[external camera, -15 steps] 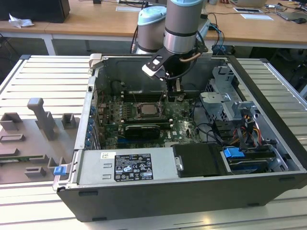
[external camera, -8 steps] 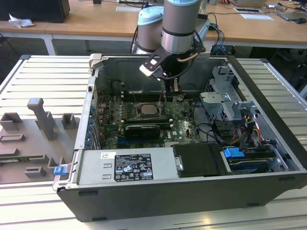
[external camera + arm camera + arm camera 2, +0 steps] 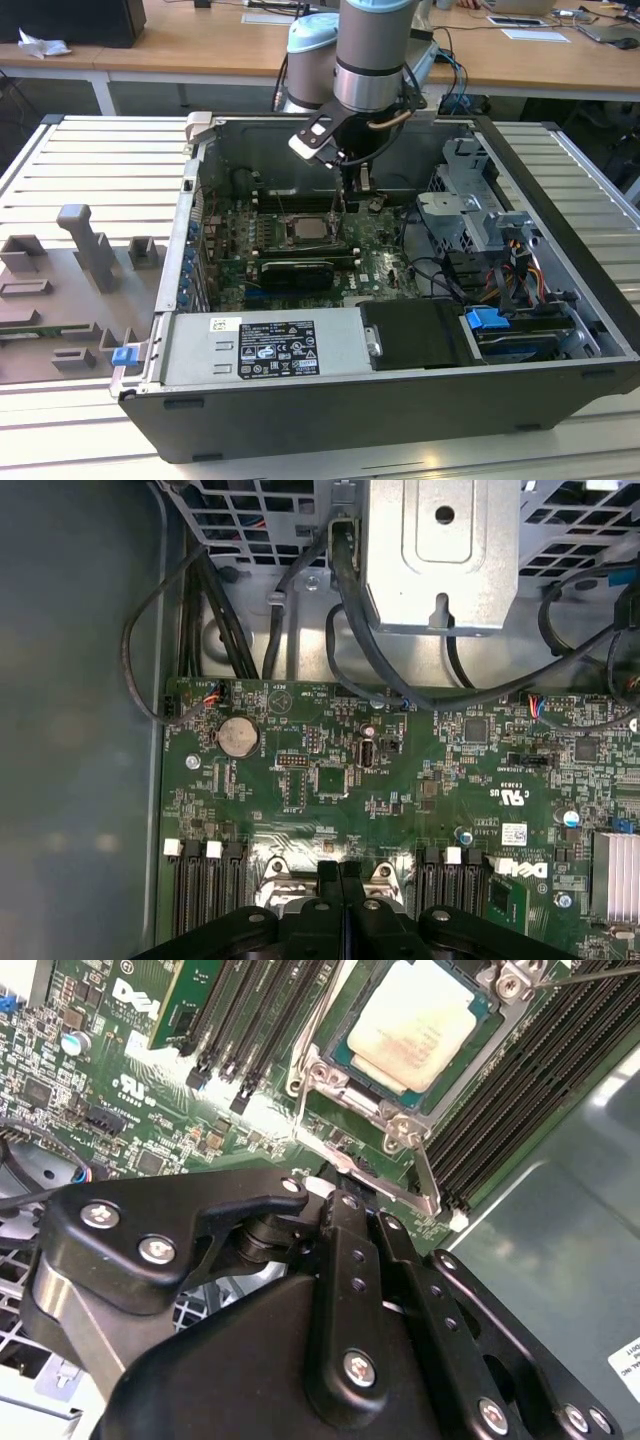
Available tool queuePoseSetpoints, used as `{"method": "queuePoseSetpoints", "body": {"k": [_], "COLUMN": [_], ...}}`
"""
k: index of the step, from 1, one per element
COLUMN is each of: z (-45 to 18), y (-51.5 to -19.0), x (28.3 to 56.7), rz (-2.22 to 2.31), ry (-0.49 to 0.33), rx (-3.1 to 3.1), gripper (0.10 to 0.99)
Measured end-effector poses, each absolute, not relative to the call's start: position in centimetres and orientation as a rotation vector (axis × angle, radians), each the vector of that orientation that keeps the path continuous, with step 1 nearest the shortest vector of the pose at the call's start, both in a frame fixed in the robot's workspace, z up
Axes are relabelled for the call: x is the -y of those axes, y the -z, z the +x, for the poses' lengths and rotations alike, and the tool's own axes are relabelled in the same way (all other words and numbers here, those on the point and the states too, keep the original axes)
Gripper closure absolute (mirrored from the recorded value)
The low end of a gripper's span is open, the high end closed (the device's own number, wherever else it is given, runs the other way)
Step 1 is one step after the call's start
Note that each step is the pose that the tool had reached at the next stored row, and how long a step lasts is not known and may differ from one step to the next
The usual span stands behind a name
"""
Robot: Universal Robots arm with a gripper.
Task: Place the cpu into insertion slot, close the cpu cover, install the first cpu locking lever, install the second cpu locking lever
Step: 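Close the cpu cover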
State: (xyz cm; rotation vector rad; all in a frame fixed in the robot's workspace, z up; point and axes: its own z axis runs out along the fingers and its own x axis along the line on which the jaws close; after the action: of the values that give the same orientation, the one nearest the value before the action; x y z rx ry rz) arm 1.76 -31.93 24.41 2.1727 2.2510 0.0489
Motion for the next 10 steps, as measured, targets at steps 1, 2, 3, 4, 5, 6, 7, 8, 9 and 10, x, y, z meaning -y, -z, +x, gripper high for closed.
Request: {"method": "queuePoseSetpoints", "body": {"k": [1, 2, 3, 4, 5, 6, 7, 8, 9, 10], "z": [1.76, 1.74, 1.73, 1.72, 1.71, 1.66, 1.62, 1.6, 1.6, 1.57], "y": [-24.41, -24.41, -24.41, -24.41, -24.41, -24.4, -24.4, -24.4, -24.4, -24.4], "x": [31.93, 31.93, 31.93, 31.93, 31.93, 31.93, 31.93, 31.93, 31.93, 31.93], "rz": [2.173, 2.173, 2.173, 2.173, 2.173, 2.173, 2.173, 2.173, 2.173, 2.173], "ry": [-0.049, -0.049, -0.049, -0.049, -0.049, -0.049, -0.049, -0.049, -0.049, -0.049], "rx": [-2.251, -2.251, -2.251, -2.251, -2.251, -2.251, -2.251, -2.251, -2.251, -2.251], "gripper": [0.98, 0.98, 0.98, 0.98, 0.98, 0.98, 0.98, 0.98, 0.98, 0.98]}}
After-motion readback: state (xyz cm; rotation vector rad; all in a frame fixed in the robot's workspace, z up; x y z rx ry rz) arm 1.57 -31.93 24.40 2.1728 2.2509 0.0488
